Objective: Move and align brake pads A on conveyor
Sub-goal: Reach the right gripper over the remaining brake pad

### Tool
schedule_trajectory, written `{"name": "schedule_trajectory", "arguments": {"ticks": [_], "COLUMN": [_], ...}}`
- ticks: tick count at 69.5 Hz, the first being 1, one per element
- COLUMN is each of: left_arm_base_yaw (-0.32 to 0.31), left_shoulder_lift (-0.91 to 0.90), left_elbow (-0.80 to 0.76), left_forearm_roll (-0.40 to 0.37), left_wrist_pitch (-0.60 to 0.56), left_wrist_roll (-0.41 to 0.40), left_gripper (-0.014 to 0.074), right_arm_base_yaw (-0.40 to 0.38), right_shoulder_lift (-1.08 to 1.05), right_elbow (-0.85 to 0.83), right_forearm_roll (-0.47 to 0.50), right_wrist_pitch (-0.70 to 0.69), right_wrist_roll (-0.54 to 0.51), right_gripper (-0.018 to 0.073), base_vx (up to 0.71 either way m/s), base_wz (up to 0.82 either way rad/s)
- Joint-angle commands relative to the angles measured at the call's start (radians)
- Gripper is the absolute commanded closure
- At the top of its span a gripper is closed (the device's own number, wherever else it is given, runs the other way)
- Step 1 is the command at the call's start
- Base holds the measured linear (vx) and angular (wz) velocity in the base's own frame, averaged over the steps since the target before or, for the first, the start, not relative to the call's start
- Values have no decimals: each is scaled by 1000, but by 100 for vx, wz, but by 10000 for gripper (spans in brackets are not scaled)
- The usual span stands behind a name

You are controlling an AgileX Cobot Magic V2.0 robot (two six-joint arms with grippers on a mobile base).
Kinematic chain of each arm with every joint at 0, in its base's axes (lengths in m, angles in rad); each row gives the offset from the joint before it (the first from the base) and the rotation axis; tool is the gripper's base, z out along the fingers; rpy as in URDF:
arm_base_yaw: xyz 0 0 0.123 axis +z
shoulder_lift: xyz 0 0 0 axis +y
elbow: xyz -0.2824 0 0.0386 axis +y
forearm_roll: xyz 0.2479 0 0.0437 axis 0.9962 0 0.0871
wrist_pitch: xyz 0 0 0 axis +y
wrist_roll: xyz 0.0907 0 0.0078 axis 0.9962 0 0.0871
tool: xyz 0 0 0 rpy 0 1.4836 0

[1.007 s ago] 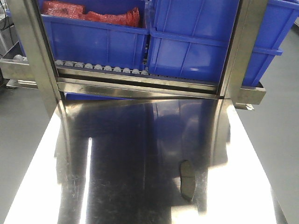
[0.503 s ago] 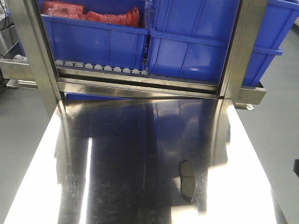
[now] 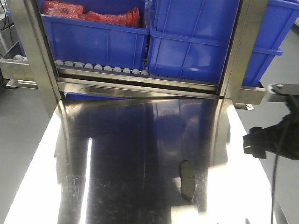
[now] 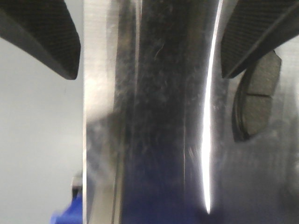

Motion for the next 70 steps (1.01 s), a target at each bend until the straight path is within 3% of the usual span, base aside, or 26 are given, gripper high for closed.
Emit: {"name": "schedule_trajectory", "arguments": {"ticks": [1, 11, 23, 43, 60, 70], "left_arm_base_yaw": [0, 0, 0, 0, 0, 0], "left_shoulder_lift": [8, 8, 8, 8, 8, 8], "left_elbow": [-28, -28, -28, -28, -28, -28], "left_forearm_roll": [13, 13, 13, 13, 13, 13], "left_wrist_pitch": [-87, -87, -87, -87, -87, -87], "left_wrist_roll": [-1, -1, -1, -1, -1, -1], "left_gripper": [602, 602, 602, 602, 602, 602], "right_arm_base_yaw": [12, 92, 193, 322, 405, 424], "right_shoulder_lift": [77, 184, 272, 383, 459, 479], "right_elbow": [-94, -187, -258, -269, -315, -342], "right_forearm_roll": [-7, -12, -12, -39, -149, -153], "right_wrist_pitch": [52, 121, 126, 139, 175, 167], "right_wrist_roll": [1, 37, 152, 256, 370, 429], "right_gripper": [-20, -20, -20, -20, -20, -20], "base_vx": [0, 0, 0, 0, 0, 0], "base_wz": [0, 0, 0, 0, 0, 0]}}
